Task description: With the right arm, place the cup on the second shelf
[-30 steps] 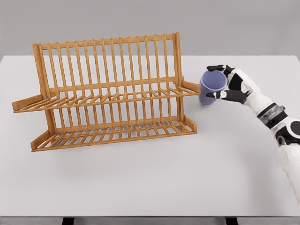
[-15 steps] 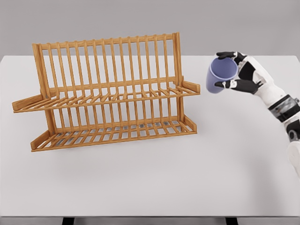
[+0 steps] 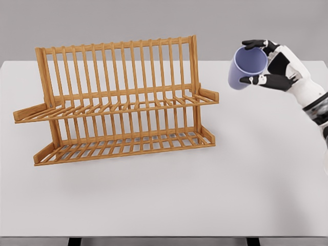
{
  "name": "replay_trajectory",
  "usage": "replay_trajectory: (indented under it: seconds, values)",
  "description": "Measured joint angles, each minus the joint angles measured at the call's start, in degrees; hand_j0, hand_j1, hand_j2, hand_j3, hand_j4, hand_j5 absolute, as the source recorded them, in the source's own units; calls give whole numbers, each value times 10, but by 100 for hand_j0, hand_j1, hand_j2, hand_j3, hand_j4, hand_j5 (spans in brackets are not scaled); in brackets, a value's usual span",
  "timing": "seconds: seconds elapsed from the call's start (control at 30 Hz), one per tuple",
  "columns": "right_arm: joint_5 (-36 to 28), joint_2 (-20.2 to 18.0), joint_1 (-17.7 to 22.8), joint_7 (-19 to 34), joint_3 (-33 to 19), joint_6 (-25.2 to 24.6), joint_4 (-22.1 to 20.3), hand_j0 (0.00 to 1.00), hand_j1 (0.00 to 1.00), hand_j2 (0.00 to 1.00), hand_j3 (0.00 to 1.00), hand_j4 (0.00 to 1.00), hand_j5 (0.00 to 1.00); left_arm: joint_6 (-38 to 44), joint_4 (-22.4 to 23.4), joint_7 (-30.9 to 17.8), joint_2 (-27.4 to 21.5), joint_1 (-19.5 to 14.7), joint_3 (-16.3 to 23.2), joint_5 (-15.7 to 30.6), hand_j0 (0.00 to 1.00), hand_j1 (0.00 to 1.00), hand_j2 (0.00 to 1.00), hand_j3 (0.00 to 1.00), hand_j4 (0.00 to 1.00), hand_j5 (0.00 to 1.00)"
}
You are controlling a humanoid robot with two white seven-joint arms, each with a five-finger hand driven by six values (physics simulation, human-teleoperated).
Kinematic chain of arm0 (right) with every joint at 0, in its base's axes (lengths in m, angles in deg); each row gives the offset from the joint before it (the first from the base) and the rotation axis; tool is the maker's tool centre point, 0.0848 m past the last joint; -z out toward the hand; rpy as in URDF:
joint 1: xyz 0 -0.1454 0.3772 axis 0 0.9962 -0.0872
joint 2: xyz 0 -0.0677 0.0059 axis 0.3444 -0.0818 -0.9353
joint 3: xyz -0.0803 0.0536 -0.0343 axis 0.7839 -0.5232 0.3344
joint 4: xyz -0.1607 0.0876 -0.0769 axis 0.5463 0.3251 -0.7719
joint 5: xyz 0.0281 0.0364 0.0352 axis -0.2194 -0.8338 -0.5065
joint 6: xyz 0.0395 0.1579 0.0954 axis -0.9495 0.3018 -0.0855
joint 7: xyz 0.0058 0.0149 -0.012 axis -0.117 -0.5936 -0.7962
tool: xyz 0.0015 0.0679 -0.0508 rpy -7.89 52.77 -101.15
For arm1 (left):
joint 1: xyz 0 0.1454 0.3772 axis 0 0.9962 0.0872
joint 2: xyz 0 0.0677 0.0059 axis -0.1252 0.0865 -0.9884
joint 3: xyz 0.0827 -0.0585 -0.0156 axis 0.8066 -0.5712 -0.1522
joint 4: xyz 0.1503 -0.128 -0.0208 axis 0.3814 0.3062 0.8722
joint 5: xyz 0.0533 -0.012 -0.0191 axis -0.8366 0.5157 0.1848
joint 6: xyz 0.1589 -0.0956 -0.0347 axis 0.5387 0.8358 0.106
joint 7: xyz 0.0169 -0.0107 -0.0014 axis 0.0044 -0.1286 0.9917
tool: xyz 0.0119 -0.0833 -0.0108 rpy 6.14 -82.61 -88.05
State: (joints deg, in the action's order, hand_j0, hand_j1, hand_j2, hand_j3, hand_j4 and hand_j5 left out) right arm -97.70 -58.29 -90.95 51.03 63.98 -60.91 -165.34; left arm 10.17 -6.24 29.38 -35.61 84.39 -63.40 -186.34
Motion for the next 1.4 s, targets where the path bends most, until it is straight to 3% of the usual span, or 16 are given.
replay_trajectory:
  seconds: [0.7,1.4]
  values:
    - [-20,10,2,0,-1,2,-96,55,55,55,55,55,55,0,0,0,0,0,0,0,100,100,100,100,100,100]
    - [-19,66,-4,0,55,5,-131,55,55,55,55,55,55,0,0,0,0,0,0,0,100,100,100,100,100,100]
